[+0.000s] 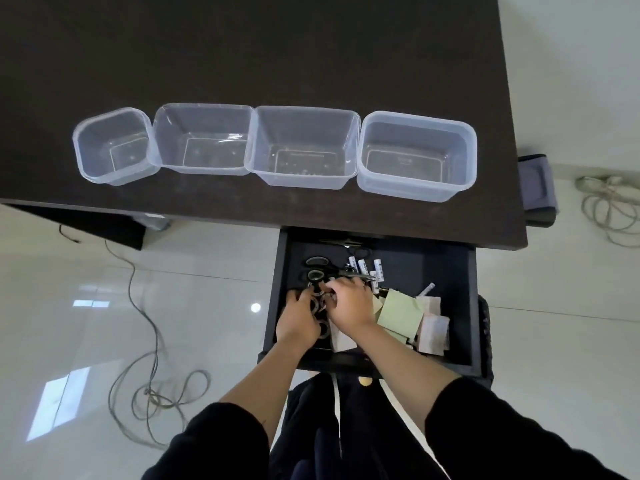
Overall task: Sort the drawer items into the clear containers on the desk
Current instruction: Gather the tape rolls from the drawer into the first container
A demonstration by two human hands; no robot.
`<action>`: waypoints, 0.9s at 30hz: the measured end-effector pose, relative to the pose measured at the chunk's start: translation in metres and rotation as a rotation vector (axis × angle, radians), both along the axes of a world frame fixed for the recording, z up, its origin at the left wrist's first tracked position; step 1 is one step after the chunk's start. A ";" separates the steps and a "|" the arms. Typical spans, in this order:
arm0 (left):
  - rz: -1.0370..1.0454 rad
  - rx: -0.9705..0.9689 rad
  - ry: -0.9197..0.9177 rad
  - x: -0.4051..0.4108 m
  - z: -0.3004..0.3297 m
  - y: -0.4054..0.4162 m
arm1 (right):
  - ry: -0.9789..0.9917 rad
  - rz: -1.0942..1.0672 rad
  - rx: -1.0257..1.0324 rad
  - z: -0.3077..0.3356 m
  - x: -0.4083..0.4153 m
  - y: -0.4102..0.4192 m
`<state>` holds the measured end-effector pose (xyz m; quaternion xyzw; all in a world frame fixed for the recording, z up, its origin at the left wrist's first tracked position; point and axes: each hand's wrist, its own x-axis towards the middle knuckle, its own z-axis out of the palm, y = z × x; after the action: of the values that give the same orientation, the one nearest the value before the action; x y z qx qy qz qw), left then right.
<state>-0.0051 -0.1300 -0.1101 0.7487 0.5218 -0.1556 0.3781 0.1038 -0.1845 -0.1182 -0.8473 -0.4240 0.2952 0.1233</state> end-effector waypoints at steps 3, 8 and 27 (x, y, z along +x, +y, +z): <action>-0.012 -0.017 -0.007 0.002 -0.007 0.004 | -0.028 0.031 -0.074 -0.006 0.005 0.008; 0.009 -0.028 -0.036 0.007 -0.011 0.012 | -0.026 -0.016 -0.059 -0.012 0.011 0.013; -0.087 0.095 -0.046 0.013 -0.016 0.013 | 0.055 0.233 -0.144 -0.018 0.038 0.016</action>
<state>0.0084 -0.1172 -0.1260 0.7912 0.4865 -0.1296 0.3471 0.1416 -0.1689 -0.1363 -0.7905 -0.4937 0.3604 0.0388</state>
